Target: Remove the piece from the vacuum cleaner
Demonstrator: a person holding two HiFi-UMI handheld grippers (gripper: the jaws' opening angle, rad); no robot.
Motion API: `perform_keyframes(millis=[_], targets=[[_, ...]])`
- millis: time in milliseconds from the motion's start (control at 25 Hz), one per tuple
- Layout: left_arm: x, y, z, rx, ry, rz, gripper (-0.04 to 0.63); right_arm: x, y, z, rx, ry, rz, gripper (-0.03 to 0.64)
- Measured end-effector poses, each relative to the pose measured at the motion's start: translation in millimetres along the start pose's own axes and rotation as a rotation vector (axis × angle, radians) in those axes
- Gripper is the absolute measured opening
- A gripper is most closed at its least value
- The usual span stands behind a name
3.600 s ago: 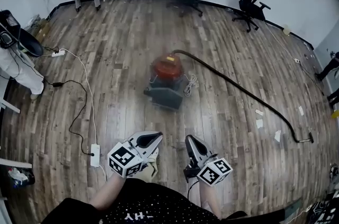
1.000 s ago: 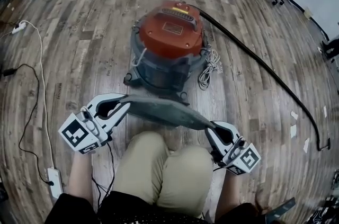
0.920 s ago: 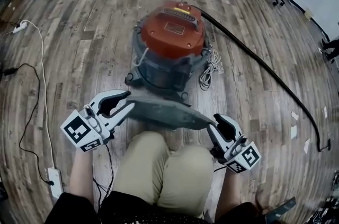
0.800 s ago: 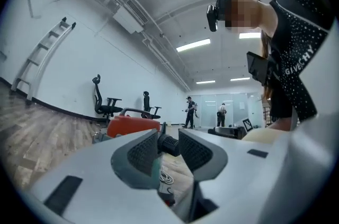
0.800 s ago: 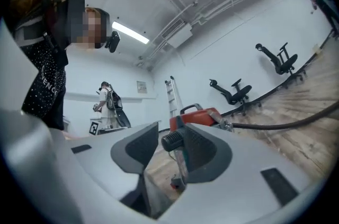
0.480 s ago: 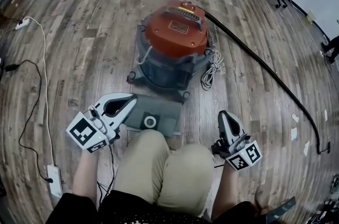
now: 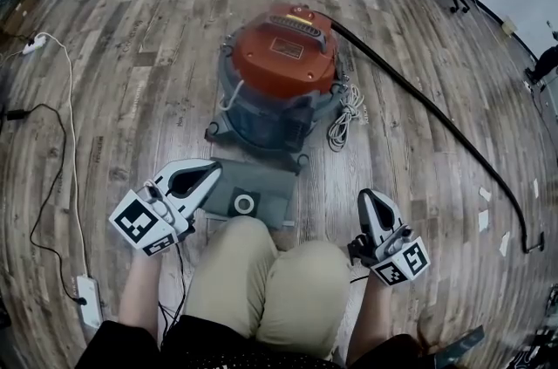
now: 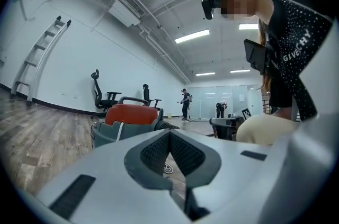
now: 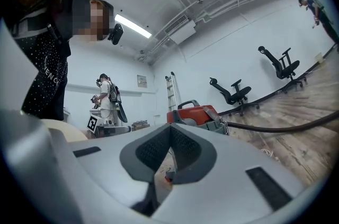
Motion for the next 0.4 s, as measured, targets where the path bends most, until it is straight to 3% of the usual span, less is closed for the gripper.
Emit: perform_keyframes(millis=[400], targets=[[-17, 4, 3, -0.009, 0.037, -0.003, 0.008, -1, -3, 1, 0.02, -0.032, 0.006, 0.009]])
Point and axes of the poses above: the fingertips, and each gripper's own axes: x backward along the fingers, z to its right, y out of its underside, the point moved 10 cm from there along x, backward along the fingers, and after that the axes turned 3 degrees about -x, right-handed, at the moved point
